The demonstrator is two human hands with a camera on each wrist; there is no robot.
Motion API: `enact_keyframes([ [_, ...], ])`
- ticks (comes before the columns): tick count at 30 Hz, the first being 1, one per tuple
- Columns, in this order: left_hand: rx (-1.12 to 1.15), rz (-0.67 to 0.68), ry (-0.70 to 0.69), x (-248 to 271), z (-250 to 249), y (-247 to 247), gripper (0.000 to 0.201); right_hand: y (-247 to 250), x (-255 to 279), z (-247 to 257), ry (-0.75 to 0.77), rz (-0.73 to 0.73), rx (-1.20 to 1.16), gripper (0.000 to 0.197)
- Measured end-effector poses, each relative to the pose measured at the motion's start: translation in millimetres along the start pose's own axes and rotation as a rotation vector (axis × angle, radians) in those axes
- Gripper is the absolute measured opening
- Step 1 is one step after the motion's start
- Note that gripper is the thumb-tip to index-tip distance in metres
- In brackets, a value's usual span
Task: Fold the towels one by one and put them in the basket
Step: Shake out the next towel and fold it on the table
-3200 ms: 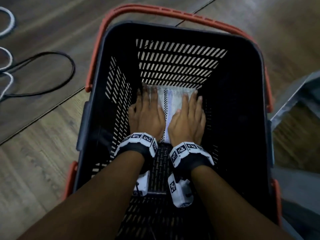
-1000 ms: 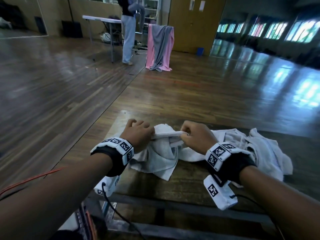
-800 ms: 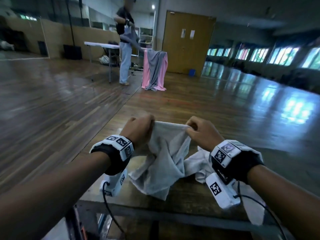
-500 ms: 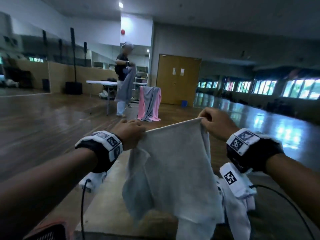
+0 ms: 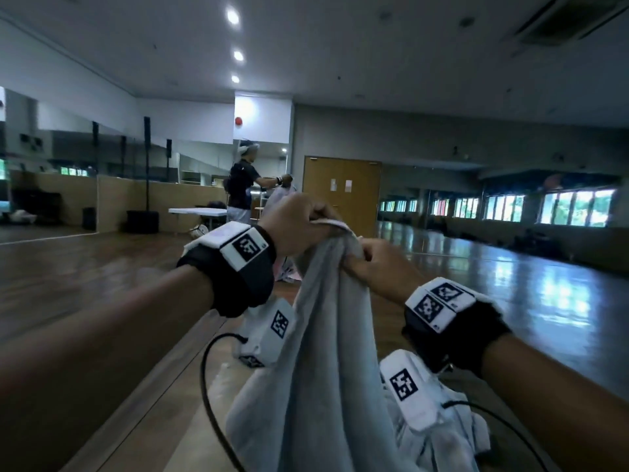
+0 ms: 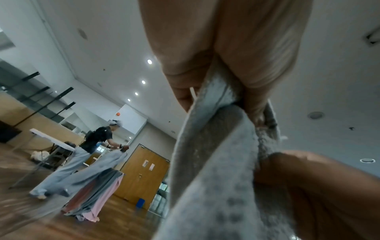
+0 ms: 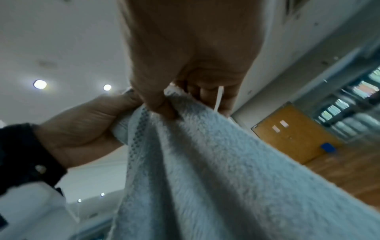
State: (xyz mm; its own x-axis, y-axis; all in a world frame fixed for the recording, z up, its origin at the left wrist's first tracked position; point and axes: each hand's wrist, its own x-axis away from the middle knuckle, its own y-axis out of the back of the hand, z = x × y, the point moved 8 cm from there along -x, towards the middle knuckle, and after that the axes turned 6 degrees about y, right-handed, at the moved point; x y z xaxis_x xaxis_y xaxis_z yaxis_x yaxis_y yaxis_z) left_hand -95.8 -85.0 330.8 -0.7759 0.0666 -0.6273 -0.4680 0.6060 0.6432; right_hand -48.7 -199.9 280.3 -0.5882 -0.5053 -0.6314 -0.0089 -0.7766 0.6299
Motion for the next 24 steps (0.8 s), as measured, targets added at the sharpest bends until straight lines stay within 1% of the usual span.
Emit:
enact_keyframes([
  [2,-0.012,-0.056,0.015,0.6,3.0,4.1,0.003,9.6,-0.9,-4.4,-0.038,-0.105,-0.046,0.016],
  [3,-0.051,-0.049,0.024,1.6,7.6,3.2,0.005,12.3,-1.2,-8.4,-0.057,-0.128,-0.077,0.012],
  [4,-0.120,-0.012,0.034,3.1,14.3,-0.8,0.008,13.8,-1.3,-12.1,-0.076,-0.126,-0.094,0.007],
  [6,-0.285,0.094,0.070,10.4,32.1,-12.2,0.016,14.5,-1.4,-16.5,-0.104,-0.086,-0.104,0.006],
  [7,-0.327,0.139,0.089,15.5,41.7,-16.8,0.021,13.7,-1.2,-18.2,-0.114,-0.060,-0.117,0.006],
  [8,-0.315,0.176,0.109,20.7,50.7,-20.3,0.025,12.3,-0.9,-18.3,-0.120,-0.036,-0.129,0.007],
  [10,-0.164,0.232,0.161,29.6,66.8,-23.9,0.030,9.6,-0.2,-16.6,-0.113,-0.011,-0.127,0.011],
  [11,-0.066,0.243,0.186,32.8,72.6,-24.5,0.030,9.1,0.3,-15.6,-0.108,-0.015,-0.120,0.012],
  [14,0.199,0.223,0.227,38.9,85.1,-23.8,0.016,13.4,2.4,-14.8,-0.110,-0.074,-0.105,0.016],
  [15,0.269,0.222,0.238,41.3,87.7,-24.6,0.014,14.4,3.2,-15.4,-0.129,-0.076,-0.127,0.016],
  [16,0.323,0.220,0.250,43.4,90.7,-26.3,0.017,13.9,4.3,-16.2,-0.156,-0.056,-0.165,0.015],
  [18,0.394,0.191,0.271,45.6,95.6,-30.7,0.022,7.6,9.4,-16.5,-0.209,0.022,-0.247,0.011],
  [20,0.428,0.135,0.310,45.9,97.3,-33.7,0.028,-1.7,16.2,-14.5,-0.218,0.123,-0.238,0.007],
  [21,0.437,0.104,0.323,45.3,95.7,-34.7,0.029,-6.8,19.1,-13.5,-0.206,0.177,-0.215,0.012],
  [22,0.445,0.083,0.314,44.4,90.7,-35.9,0.029,-11.2,22.3,-12.9,-0.191,0.220,-0.204,0.017],
  [23,0.445,0.070,0.290,43.2,84.3,-37.0,0.029,-14.1,24.9,-12.1,-0.172,0.242,-0.192,0.018],
  [24,0.437,0.057,0.258,41.9,77.8,-37.7,0.028,-15.0,26.6,-10.7,-0.147,0.244,-0.181,0.013],
])
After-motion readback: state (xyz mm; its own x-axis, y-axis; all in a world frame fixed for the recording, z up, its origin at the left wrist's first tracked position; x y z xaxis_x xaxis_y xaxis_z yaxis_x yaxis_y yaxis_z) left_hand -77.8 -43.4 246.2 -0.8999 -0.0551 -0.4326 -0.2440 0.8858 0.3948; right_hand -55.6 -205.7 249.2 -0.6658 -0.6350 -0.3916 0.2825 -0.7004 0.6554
